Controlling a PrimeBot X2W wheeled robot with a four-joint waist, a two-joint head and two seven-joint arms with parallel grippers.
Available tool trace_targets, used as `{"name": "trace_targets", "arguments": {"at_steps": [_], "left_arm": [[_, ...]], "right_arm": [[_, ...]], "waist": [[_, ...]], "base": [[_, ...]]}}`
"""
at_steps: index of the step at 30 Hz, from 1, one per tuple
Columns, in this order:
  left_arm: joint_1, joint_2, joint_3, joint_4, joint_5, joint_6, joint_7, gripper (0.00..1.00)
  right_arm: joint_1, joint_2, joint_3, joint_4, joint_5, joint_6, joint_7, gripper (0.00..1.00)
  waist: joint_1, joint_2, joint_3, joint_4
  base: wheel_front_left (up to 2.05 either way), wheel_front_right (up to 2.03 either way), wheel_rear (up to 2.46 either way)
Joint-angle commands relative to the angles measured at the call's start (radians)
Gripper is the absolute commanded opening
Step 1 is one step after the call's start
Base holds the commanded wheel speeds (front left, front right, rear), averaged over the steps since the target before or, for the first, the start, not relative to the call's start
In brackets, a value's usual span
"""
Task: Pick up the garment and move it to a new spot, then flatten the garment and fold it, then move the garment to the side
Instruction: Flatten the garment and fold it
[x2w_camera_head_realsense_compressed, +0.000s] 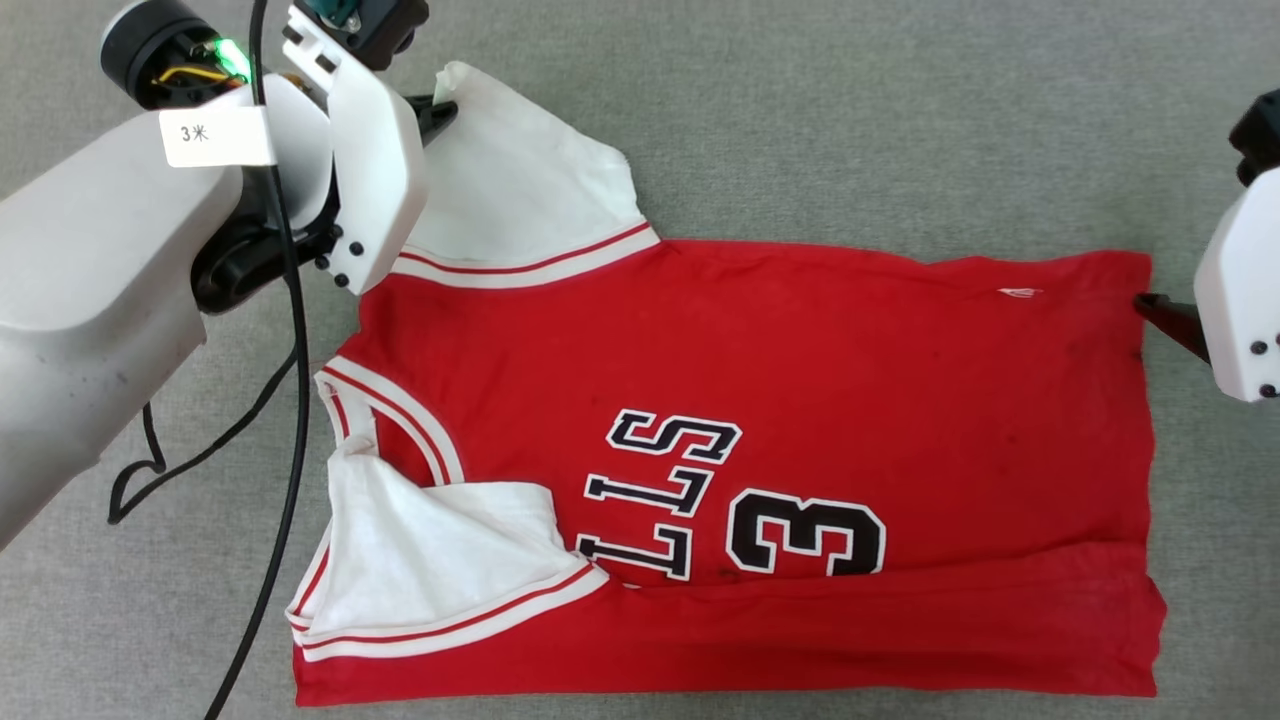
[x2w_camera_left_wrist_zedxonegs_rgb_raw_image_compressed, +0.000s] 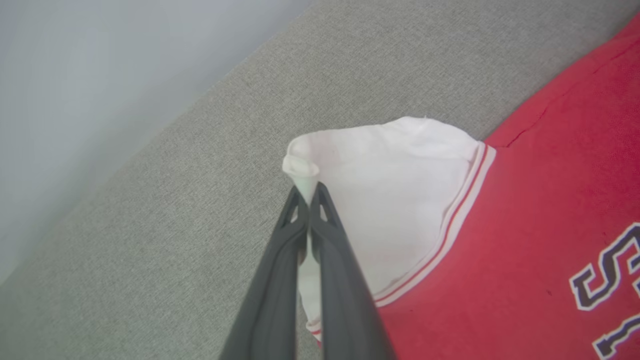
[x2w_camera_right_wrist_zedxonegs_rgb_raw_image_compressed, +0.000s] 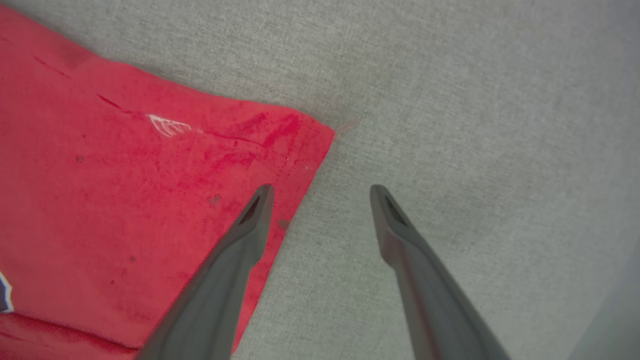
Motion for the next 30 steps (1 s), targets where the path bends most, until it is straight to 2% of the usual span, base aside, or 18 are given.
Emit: {"name": "trace_targets", "arguments": {"at_steps": [1, 8, 15, 16, 17, 18, 25, 30], "left_arm": [[-0.009, -0.005, 0.001, -0.005, 0.007, 0.0, -0.008, 0.0], [-0.046, -0.006, 0.0, -0.011, 0.012, 0.0, -0.022, 0.0], [-0.049, -0.007, 0.0, -0.004, 0.012, 0.0, -0.029, 0.0], [-0.046, -0.005, 0.0, -0.002, 0.015, 0.0, -0.027, 0.0], [-0.042, -0.004, 0.0, -0.001, 0.015, 0.0, -0.025, 0.0], [-0.036, -0.004, 0.0, 0.001, 0.014, 0.0, -0.024, 0.0], [0.01, 0.006, 0.0, 0.018, 0.003, 0.0, -0.042, 0.0], [0.068, 0.021, 0.0, 0.015, -0.011, 0.0, -0.075, 0.0]], "right_arm": [[-0.024, 0.012, 0.007, 0.016, -0.002, -0.001, 0.015, 1.0], [-0.074, 0.071, 0.068, 0.164, -0.056, -0.001, 0.016, 1.0], [-0.019, 0.075, 0.158, 0.273, -0.042, -0.001, -0.027, 1.0], [-0.02, 0.073, 0.16, 0.282, -0.037, -0.001, -0.041, 0.67], [-0.025, 0.068, 0.163, 0.287, -0.036, -0.001, -0.058, 0.06], [-0.032, 0.067, 0.159, 0.292, -0.032, -0.001, -0.082, 0.0], [-0.074, 0.054, 0.142, 0.298, -0.002, -0.001, -0.249, 0.0], [-0.037, 0.043, 0.155, 0.287, 0.023, -0.001, -0.382, 0.0]], "waist": [[0.0, 0.0, 0.017, 0.014], [0.0, 0.0, 0.064, 0.033], [0.0, 0.0, 0.078, 0.035], [0.0, 0.0, 0.077, 0.033], [0.0, 0.0, 0.074, 0.031], [0.0, 0.0, 0.071, 0.029], [0.0, 0.0, 0.004, 0.011], [0.0, 0.0, -0.071, 0.006]], "base": [[0.0, 0.0, 0.0], [0.0, 0.0, 0.0], [0.0, 0.0, 0.0], [0.0, 0.0, 0.0], [0.0, 0.0, 0.0], [0.0, 0.0, 0.0], [0.0, 0.0, 0.0], [0.0, 0.0, 0.0]]}}
